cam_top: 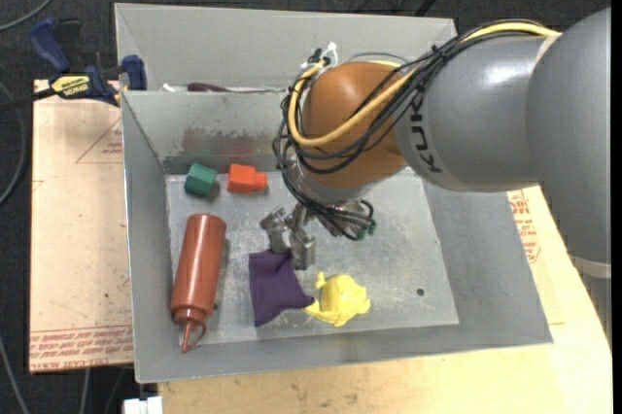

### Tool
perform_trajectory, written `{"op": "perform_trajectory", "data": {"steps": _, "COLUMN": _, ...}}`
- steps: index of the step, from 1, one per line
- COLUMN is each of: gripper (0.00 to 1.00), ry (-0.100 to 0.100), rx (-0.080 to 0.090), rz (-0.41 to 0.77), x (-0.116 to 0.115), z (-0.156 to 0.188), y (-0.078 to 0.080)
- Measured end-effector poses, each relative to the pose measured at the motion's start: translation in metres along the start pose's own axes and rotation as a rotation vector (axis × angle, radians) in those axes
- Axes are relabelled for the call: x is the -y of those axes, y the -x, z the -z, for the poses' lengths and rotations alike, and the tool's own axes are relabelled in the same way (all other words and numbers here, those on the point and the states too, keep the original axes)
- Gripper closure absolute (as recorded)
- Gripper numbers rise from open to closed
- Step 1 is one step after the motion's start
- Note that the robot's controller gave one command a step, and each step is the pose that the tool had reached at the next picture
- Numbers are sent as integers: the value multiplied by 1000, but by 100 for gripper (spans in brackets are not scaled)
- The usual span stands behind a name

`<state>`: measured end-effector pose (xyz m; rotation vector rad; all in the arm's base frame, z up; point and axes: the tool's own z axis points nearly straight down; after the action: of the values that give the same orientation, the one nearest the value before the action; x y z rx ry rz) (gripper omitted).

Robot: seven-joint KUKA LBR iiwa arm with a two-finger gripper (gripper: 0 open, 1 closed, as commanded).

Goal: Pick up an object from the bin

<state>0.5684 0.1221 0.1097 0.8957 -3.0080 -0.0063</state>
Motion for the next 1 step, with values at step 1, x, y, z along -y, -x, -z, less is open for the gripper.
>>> {"op": "perform_trajectory", "data": {"steps": 1, "gripper": 100, "ry": -8, "rx": 19, "rz": -16, "x": -6, "z": 19, "y": 17}}
